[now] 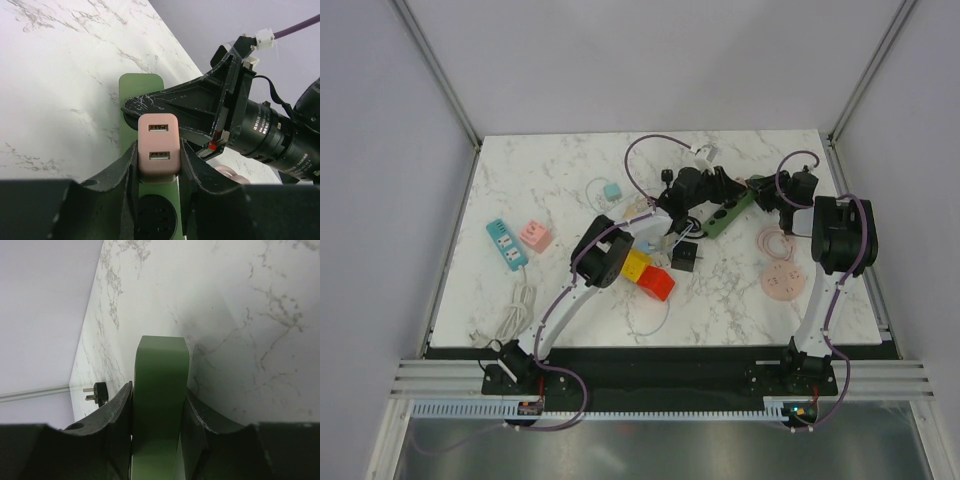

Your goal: Pull the plug off the socket

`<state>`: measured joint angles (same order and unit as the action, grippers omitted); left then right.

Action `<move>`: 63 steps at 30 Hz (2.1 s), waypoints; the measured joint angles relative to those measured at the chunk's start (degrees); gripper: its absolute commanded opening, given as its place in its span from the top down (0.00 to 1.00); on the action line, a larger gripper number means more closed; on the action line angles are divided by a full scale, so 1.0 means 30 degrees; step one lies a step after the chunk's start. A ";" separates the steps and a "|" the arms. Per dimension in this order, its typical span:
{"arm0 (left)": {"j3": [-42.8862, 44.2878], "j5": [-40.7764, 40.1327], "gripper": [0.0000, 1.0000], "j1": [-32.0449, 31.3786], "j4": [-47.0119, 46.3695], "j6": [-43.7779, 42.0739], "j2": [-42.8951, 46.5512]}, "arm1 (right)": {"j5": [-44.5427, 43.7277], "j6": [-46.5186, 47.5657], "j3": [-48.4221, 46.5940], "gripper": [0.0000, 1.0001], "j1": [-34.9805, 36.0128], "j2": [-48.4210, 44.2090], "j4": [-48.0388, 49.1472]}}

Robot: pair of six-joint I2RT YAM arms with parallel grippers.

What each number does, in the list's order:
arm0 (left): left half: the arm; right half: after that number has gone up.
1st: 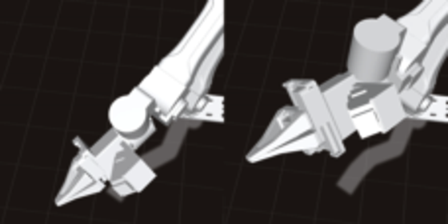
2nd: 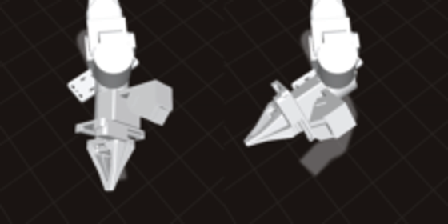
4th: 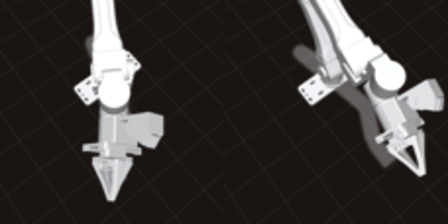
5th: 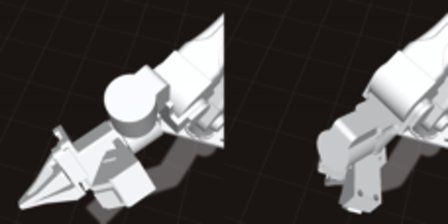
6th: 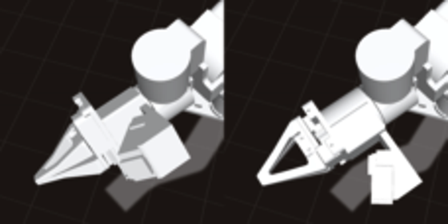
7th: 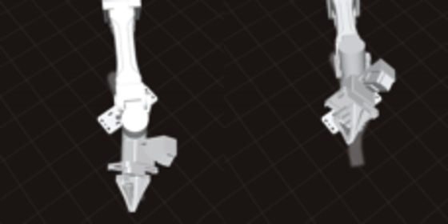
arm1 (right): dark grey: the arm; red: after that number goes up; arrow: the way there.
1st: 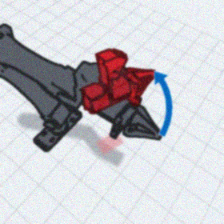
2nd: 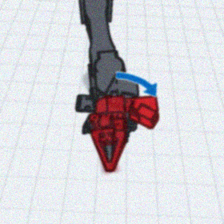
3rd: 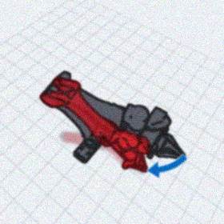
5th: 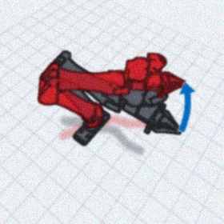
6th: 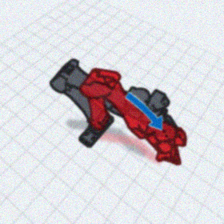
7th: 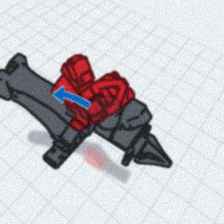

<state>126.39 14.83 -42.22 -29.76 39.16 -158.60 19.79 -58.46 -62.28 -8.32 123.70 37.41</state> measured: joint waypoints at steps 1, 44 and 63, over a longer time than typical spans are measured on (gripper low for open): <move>-0.0474 0.0175 0.98 0.0058 -0.0495 0.0015 0.0168 | 0.0109 0.0058 0.0000 1.00 0.0058 -0.0036 -0.0066; -0.8065 -0.4306 0.98 -0.1078 -0.0517 -0.7147 0.5734 | 0.2943 0.0204 0.0197 1.00 0.0772 -0.0299 -0.0415; -0.3177 0.0226 0.98 0.0372 0.3483 -0.3818 0.4575 | 0.1311 -0.0444 0.0503 1.00 -0.0058 -0.0160 0.0554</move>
<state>116.86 15.51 -41.10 -19.31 27.70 -144.88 23.73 -59.79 -60.77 -8.49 123.22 39.07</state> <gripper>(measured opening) 0.366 0.434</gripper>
